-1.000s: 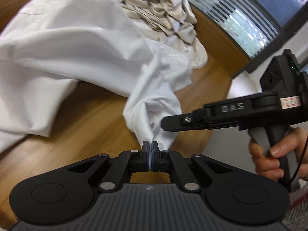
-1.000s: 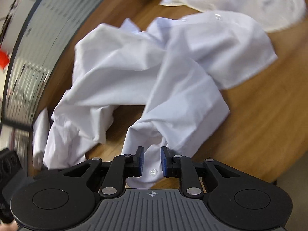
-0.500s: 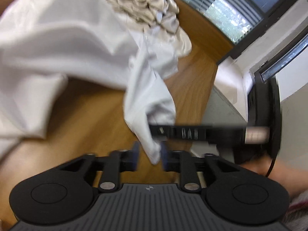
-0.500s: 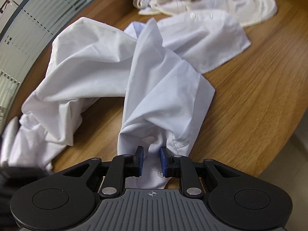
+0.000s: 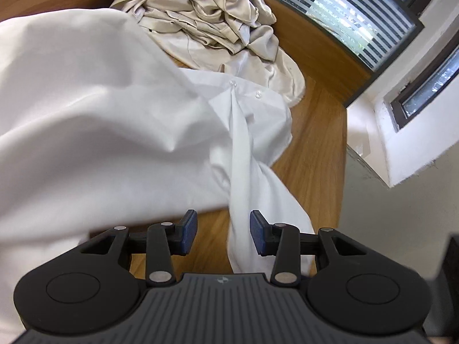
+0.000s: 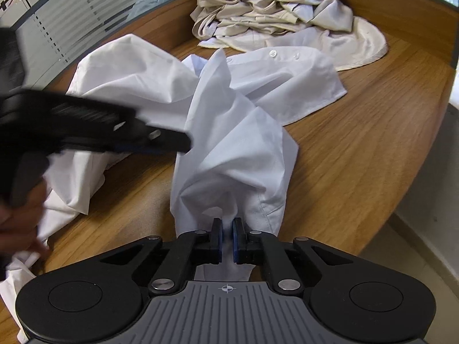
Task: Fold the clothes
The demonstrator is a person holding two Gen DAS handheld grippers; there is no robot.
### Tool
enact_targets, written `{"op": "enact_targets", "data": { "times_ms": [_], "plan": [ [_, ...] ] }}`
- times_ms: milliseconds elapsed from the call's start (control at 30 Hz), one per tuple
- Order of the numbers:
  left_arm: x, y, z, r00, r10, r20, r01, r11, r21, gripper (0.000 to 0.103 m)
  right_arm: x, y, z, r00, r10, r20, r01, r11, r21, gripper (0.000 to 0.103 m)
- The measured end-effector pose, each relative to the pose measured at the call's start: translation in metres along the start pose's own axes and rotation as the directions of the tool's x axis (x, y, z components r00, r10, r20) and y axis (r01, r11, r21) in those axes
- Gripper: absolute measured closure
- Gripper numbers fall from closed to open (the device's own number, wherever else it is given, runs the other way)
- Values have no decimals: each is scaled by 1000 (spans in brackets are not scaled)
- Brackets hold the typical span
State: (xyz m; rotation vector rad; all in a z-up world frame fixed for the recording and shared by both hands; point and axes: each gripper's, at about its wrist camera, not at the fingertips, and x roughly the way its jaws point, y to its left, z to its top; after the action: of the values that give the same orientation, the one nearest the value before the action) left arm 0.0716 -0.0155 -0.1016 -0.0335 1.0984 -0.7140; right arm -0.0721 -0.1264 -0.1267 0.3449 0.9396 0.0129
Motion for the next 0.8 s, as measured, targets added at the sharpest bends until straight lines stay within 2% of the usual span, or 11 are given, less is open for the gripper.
{"op": "enact_targets", "data": {
  "times_ms": [33,100,233,433,567,633,800],
  "plan": [
    [4,-1,2,1000,-12,2,12,1000,-2,63,-3,-1,-2,1000,-1,4,1,1000,1,95],
    [12,-4,5,1000,16,14,-16,1000,15,103,-10,-1,-5,1000,-4,15,4,1000,-3,95],
    [24,-9,5,993,113,15,-113,993,32,102,-31,-2,-11,997,-33,73,34,999,-1,96],
    [30,-11,5,982,187,23,-188,981,52,102,-69,-14,-22,980,-98,173,94,995,31,98],
    [34,-12,8,987,164,-1,-163,986,43,102,-90,-26,-29,971,-133,200,126,991,48,99],
    [38,-18,6,985,171,-11,-170,982,76,102,-92,-34,-30,973,-140,181,130,989,63,98],
    [39,-15,8,989,143,-34,-141,989,52,101,-93,-46,-32,992,-58,109,54,998,45,94]
  ]
}}
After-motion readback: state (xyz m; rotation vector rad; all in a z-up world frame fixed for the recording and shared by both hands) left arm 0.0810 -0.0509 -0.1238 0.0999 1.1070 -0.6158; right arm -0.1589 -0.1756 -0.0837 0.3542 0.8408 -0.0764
